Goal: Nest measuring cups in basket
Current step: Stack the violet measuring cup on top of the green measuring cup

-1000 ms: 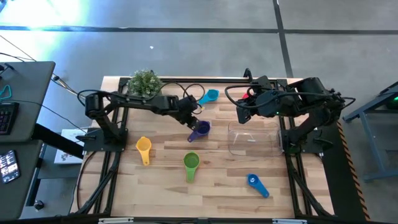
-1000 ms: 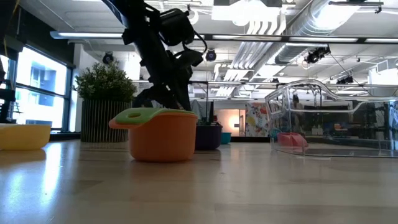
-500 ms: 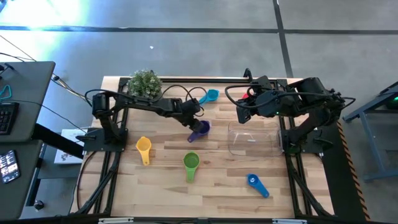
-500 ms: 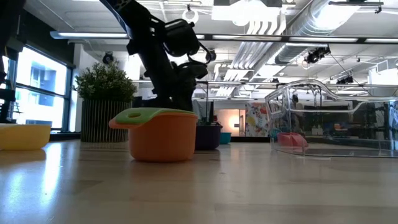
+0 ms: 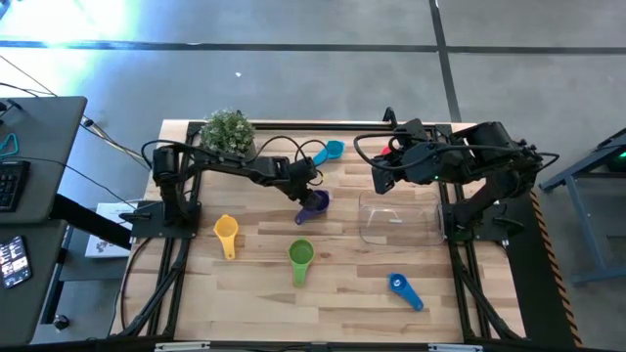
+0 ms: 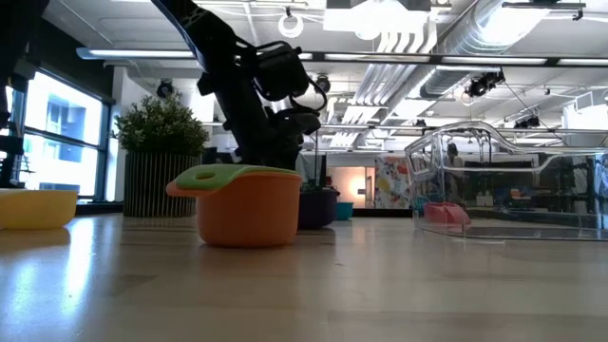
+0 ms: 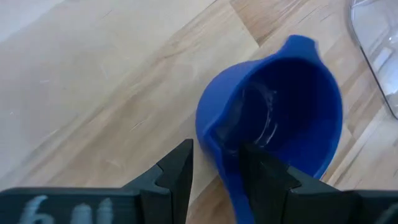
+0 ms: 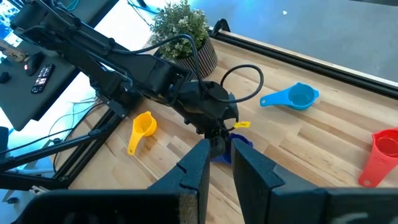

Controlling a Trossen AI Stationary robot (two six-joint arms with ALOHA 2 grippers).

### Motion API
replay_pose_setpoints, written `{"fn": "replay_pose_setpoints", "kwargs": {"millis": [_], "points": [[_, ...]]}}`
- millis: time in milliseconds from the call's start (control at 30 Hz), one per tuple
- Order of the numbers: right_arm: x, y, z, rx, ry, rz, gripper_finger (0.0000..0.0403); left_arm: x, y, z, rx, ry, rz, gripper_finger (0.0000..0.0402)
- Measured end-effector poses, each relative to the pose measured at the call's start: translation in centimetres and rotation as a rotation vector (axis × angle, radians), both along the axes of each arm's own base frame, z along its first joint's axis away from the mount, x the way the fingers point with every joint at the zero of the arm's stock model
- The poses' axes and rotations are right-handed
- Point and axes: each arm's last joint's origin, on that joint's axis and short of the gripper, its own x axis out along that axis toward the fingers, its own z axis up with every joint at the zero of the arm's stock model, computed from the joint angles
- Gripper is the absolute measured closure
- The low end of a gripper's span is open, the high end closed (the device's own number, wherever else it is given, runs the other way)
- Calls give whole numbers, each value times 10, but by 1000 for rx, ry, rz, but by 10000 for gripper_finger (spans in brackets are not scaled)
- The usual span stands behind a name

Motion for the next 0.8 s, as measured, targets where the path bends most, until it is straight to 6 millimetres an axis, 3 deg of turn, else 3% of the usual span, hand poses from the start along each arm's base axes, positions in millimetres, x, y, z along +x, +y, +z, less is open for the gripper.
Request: {"fn": "replay_pose_setpoints", "kwargs": {"millis": [233, 567, 800], "points": [[0, 0, 0, -7, 1, 1, 343, 0, 0, 0, 18, 1, -22, 298], [0, 0, 0, -15, 0, -4, 343, 0, 0, 1, 23, 2, -57, 391], [0, -1, 1, -37, -5, -24, 343, 0, -3, 4, -36, -24, -91, 392]]}}
